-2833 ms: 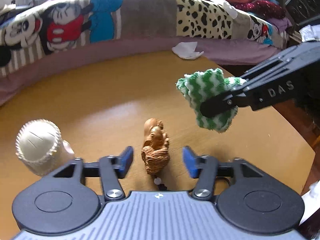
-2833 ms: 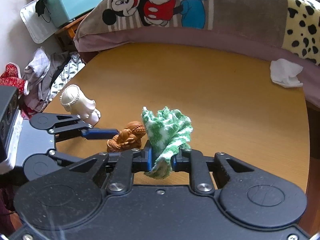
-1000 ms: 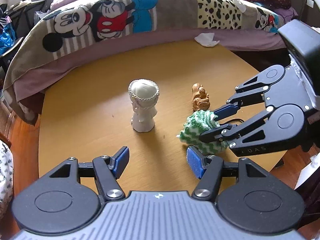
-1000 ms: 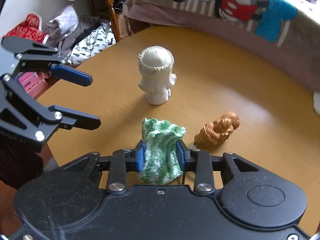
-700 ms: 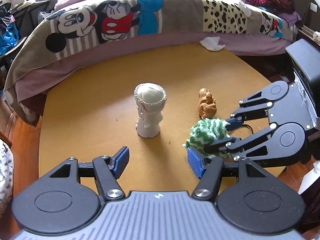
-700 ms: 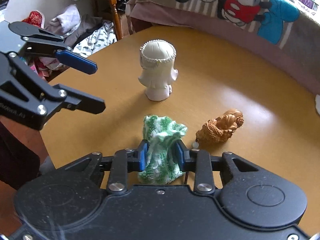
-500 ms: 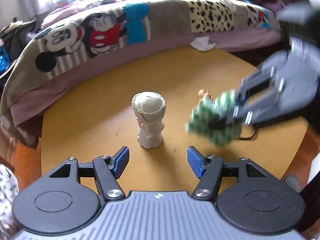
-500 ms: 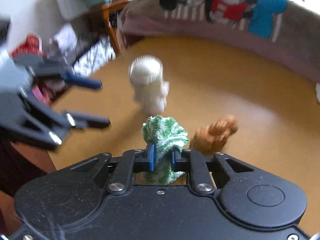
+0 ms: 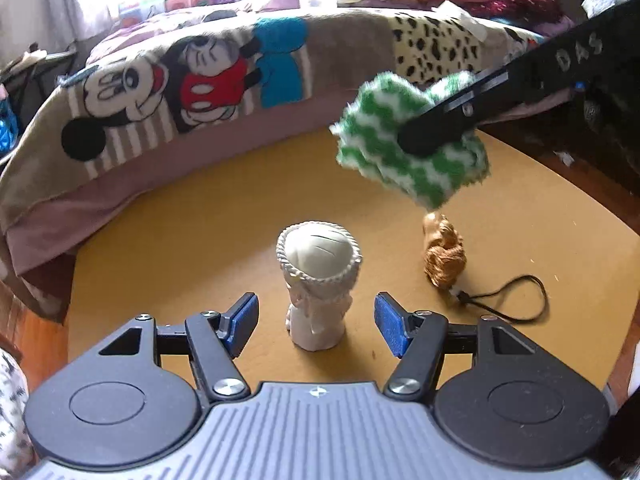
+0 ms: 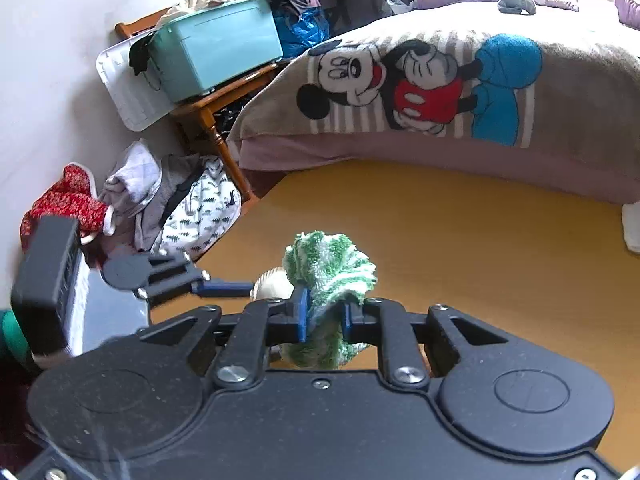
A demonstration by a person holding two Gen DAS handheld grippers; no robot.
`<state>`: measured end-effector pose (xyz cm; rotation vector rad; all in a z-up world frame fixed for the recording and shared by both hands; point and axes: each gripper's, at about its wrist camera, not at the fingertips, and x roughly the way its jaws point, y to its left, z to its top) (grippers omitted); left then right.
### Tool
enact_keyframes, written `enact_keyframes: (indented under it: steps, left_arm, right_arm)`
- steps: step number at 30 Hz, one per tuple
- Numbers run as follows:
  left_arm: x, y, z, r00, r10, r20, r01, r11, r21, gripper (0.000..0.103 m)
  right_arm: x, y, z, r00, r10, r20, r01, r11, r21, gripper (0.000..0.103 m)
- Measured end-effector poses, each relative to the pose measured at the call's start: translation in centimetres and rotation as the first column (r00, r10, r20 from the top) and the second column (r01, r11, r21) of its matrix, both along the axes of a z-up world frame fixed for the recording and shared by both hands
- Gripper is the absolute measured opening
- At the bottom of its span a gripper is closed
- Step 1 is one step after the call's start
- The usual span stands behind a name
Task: Clean container
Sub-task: 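Close the left tool around the white figurine's base, then wipe the figurine's head with the cloth while the left tool holds it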
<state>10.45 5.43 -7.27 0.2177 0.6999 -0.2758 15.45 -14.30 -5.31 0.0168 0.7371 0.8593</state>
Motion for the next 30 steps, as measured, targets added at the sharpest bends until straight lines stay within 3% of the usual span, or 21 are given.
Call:
enact_keyframes:
  steps: [3, 7, 11, 14, 24, 30]
  left_arm:
    - [0.4, -0.1, 0.1, 1.0, 0.008, 0.017, -0.008, 1.0, -0.021, 0.063]
    - [0.7, -0.2, -0.1, 0.999, 0.027, 0.024, -0.027, 0.999, -0.025, 0.043]
    - [0.5, -0.6, -0.9, 0.999, 0.016, 0.028, -0.017, 1.0, 0.008, 0.036]
    - [0.6, -0.3, -1.0, 0.999, 0.018, 0.028, -0.017, 1.0, -0.017, 0.034]
    - [-1.1, -2.2, -1.3, 0.995, -0.094, 0.037, 0.091, 0.993, 0.073, 0.034]
    - [-1.2, -2.5, -1.4, 0.994, -0.104, 0.038, 0.101, 0.991, 0.086, 0.034]
  right_arm:
    - [0.4, 0.4, 0.2, 1.0, 0.0, 0.003, 0.0, 1.0, 0.014, 0.016]
    - [0.8, 0.9, 0.1, 1.0, 0.009, 0.0, -0.009, 1.0, 0.019, 0.016]
    - [0.9, 1.2, -0.4, 1.0, 0.024, -0.016, -0.024, 1.0, 0.008, 0.016]
    - [0.8, 1.3, -0.7, 0.998, 0.049, -0.027, -0.049, 0.999, -0.006, 0.016]
    - [-1.5, 3.5, -1.7, 0.977, 0.207, -0.04, -0.21, 0.975, -0.077, 0.016]
    - [-0.3, 3.1, -2.1, 0.995, 0.095, -0.007, -0.095, 0.988, -0.117, 0.016]
